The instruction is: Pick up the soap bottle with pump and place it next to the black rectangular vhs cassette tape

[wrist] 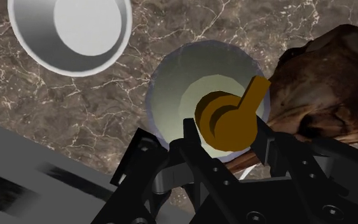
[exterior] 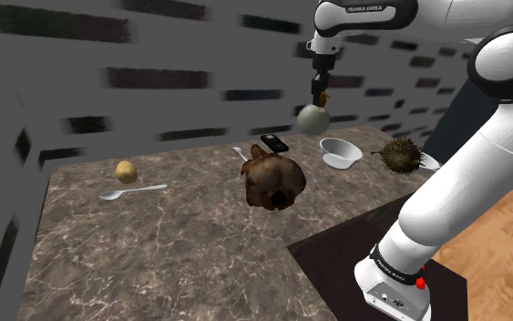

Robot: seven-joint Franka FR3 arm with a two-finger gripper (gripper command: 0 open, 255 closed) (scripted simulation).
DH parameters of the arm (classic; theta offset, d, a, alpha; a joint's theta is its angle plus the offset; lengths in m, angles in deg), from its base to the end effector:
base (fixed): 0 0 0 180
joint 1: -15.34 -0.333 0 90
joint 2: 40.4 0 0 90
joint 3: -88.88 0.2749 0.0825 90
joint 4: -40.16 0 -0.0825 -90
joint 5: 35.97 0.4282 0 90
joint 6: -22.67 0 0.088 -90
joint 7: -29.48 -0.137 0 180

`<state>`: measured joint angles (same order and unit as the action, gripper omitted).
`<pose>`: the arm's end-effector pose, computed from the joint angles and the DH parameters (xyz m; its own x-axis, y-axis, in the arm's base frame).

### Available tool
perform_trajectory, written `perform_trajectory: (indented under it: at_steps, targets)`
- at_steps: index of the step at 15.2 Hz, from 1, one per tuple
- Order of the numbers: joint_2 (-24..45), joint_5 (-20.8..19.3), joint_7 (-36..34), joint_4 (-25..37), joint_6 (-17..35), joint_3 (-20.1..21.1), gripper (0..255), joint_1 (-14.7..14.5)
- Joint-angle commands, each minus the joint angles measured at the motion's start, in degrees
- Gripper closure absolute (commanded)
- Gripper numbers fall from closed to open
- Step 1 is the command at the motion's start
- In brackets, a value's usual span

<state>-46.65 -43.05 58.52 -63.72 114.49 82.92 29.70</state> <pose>0.5202 -0.2118 0.4954 0.9771 0.1578 -0.1430 0.1661 -0.9850 0.0475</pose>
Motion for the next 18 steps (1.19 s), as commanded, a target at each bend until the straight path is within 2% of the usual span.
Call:
perform_trajectory:
  at_steps: [1,18]
  targets:
    - [-0.2,0.0,-0.3,-1.8,1.6,0.0,255,0.0]
    - [0.8,-0.3,-1.5,-13.8,14.5,-0.2,255,0.1]
